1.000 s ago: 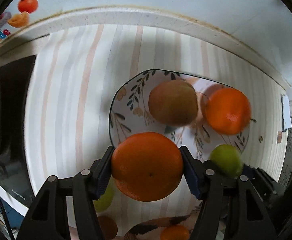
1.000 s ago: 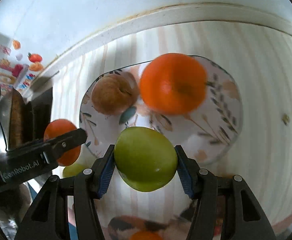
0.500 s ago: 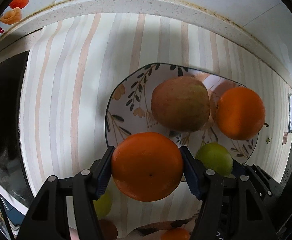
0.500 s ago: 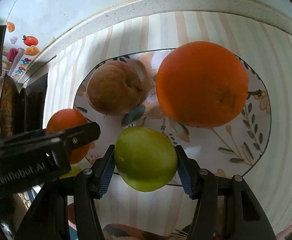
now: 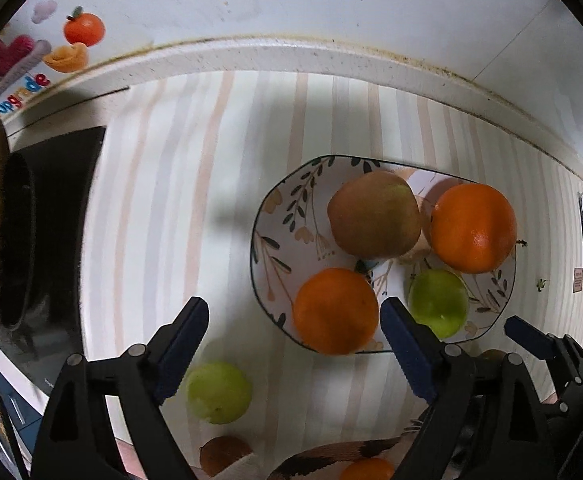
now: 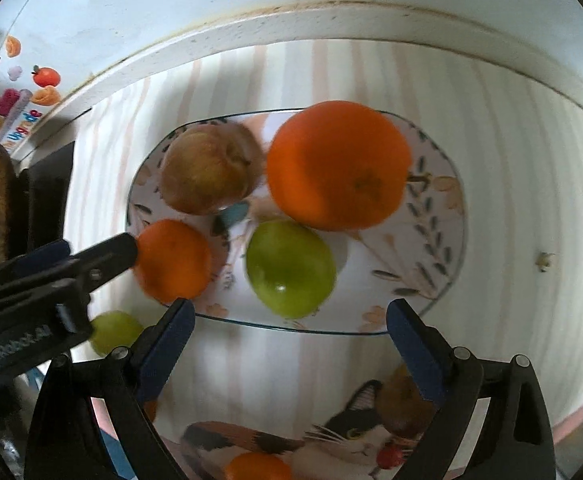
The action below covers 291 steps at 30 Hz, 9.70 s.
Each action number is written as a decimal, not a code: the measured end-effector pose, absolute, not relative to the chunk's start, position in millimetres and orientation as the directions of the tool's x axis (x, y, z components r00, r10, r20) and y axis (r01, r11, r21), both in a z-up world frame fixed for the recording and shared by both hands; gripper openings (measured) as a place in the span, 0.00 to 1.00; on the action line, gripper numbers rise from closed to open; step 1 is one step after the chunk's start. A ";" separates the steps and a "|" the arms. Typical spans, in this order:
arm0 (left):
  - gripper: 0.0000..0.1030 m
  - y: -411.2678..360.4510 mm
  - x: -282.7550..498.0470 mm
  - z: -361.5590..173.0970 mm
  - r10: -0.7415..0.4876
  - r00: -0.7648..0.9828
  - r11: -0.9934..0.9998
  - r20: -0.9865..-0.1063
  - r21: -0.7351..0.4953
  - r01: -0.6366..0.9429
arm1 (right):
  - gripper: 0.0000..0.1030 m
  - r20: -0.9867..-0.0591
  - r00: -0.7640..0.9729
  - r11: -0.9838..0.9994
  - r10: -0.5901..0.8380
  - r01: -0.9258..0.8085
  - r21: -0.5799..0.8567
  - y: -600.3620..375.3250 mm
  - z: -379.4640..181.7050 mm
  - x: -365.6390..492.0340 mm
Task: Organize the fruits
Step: 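Carry both fruits onto the floral plate and open both tools, then grasp the dark red apple with the right tool while the left tool grasps the brownish fruit, then lower both fruits onto the floral plate and open both tools, then grasp the orange on the cat mat with the right tool, then grasp the green apple with the left tool while the right tool holds the orange, then carry the green apple and orange onto the floral plate and open both tools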
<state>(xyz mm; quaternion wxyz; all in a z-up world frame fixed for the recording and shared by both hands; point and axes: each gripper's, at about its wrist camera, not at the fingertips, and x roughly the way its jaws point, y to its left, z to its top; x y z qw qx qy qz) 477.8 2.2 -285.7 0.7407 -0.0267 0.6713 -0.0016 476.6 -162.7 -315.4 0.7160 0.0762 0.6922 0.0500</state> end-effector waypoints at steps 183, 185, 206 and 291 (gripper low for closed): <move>0.85 4.5 325.0 -142.6 -0.025 0.439 1.000 -0.898 -0.023 0.010 | 0.98 -0.922 0.380 0.996 0.073 0.026 0.089 -189.1 -144.1 334.8; 0.85 4.1 321.2 -138.4 -0.021 0.450 1.000 -0.893 -0.020 0.008 | 0.97 -0.917 0.393 0.996 0.073 0.025 0.090 -188.5 -138.8 329.6; 0.85 54.1 292.5 -252.2 0.040 0.178 0.993 -0.983 0.019 -0.119 | 0.97 -0.935 -0.126 0.944 0.331 0.054 0.327 -151.4 -316.5 292.8; 0.52 -64.5 492.4 -284.5 -0.122 0.058 0.984 -0.991 -0.113 0.137 | 0.66 -0.921 0.192 0.884 0.338 0.271 0.381 -321.1 -286.1 478.9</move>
